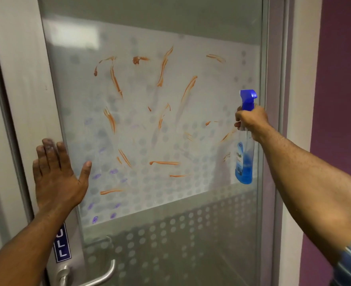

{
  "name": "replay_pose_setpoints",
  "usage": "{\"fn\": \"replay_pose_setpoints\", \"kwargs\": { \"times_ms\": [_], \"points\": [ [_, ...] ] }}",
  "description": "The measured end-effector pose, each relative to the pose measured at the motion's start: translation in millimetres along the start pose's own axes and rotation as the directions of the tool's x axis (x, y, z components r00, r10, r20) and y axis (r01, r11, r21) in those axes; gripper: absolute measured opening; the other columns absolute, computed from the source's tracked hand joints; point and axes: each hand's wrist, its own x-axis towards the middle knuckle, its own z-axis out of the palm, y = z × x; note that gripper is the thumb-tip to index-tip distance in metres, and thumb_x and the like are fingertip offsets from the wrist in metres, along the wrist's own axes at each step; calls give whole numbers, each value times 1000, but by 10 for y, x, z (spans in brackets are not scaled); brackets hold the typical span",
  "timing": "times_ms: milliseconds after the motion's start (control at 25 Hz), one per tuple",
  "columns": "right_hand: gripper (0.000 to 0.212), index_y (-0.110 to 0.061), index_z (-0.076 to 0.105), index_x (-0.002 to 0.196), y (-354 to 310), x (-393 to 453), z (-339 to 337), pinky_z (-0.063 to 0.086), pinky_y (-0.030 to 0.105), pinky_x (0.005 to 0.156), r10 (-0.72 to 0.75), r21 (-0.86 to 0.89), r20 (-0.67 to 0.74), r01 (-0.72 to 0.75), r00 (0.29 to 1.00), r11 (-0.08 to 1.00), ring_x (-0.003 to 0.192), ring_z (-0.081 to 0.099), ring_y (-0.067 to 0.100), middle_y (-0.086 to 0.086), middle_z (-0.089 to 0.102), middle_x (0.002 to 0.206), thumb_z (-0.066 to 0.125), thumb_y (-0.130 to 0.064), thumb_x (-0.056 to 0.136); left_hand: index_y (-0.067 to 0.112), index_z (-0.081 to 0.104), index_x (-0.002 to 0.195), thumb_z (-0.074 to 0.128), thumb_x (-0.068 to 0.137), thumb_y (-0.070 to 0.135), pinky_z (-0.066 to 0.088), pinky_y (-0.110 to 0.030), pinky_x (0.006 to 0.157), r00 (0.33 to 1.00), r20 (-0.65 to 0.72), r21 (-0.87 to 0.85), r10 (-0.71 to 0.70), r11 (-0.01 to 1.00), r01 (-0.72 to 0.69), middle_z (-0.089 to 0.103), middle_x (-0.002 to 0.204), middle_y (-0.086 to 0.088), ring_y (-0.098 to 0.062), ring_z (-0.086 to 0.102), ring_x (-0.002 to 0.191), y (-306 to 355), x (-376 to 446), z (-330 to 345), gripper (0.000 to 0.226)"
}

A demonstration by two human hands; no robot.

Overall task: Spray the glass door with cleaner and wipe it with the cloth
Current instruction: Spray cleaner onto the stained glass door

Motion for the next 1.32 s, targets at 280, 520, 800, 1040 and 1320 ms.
{"fn": "replay_pose_setpoints", "kwargs": {
  "times_ms": [280, 520, 800, 1040, 1320],
  "points": [
    [29, -10, 53, 107, -381, -79, 330, 54, 27, 62, -38, -6, 61, 39, 997, 999, 75, 65, 17, 7, 61, 91, 66, -5, 80, 13, -10, 157, 26, 89, 64, -1, -45, 124, 997, 73, 11, -6, 1000, 5, -17, 165, -8, -24, -14, 152, -5, -17, -62, 93],
    [33, -6, 55, 111, -414, -492, 645, 54, 27, 60, -9, 33, 201, 2, 980, 999, 75, 65, 18, 10, 62, 92, 66, -5, 79, 21, -20, 155, 19, 87, 73, 1, -41, 124, 979, 201, -22, -44, 999, 49, -22, 164, 0, -18, -15, 152, -41, -5, -191, 94],
    [41, -9, 53, 119, -396, -1191, 860, 58, 30, 67, 4, 97, 327, -37, 945, 995, 79, 66, 18, 7, 62, 103, 65, -2, 80, 17, -18, 155, 29, 95, 68, 6, -37, 124, 945, 324, -81, -44, 994, 74, -16, 165, -1, -16, -6, 153, -49, -77, -533, 91],
    [19, -9, 57, 95, -306, -2161, 969, 46, 28, 67, -53, 41, 442, 39, 895, 998, 75, 53, 13, 3, 56, 81, 66, -5, 78, 13, -5, 158, 24, 96, 66, 4, -41, 124, 932, 362, 14, -13, 1000, 8, -9, 166, -4, -21, -3, 153, 92, -390, -867, 87],
    [26, -6, 59, 103, -50, -3194, 1083, 50, 33, 72, -6, 19, 614, -7, 789, 1000, 76, 54, 15, 9, 59, 85, 67, -8, 79, 18, -14, 156, 23, 91, 73, -2, -39, 123, 901, 429, -72, 64, 997, -37, -12, 166, -3, -20, -11, 153, 265, -1322, -1261, 92]
  ]
}}
